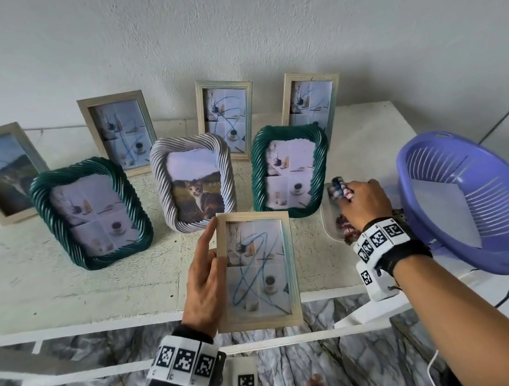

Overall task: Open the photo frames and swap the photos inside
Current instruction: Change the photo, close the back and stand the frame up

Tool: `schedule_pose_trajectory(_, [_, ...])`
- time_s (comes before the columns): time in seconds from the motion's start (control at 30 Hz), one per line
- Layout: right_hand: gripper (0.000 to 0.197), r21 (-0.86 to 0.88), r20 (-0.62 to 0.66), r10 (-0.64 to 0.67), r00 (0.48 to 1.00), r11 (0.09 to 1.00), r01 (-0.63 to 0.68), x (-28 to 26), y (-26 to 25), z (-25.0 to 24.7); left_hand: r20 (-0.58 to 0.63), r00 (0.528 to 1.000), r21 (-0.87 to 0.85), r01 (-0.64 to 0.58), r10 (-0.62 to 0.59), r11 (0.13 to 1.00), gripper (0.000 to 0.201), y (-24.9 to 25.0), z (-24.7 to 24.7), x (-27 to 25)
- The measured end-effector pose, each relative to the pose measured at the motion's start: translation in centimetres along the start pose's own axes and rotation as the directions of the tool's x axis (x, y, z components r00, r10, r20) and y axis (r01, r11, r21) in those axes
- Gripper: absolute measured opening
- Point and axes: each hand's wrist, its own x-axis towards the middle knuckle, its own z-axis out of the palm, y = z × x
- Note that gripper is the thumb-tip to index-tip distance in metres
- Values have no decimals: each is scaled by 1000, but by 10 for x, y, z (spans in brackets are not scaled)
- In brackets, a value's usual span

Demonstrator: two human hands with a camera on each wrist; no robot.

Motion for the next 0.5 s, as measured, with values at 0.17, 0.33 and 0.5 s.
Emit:
schedule_pose_trajectory(0.17, [29, 209, -207, -18, 978, 976, 62, -28, 0, -37, -62, 995, 72, -70, 74, 995, 52, -4, 1, -1])
schedule_pose_trajectory(0.33, [30, 315, -241, -346, 907, 856, 410, -102, -43, -44, -62, 995, 98, -77, 83, 992, 47, 0, 4, 3])
schedule_pose_trajectory(0.5, [42, 56, -101, -537, 838, 838, 543, -144, -79, -15, -58, 992, 113, -105, 112, 988, 51, 12, 12, 2])
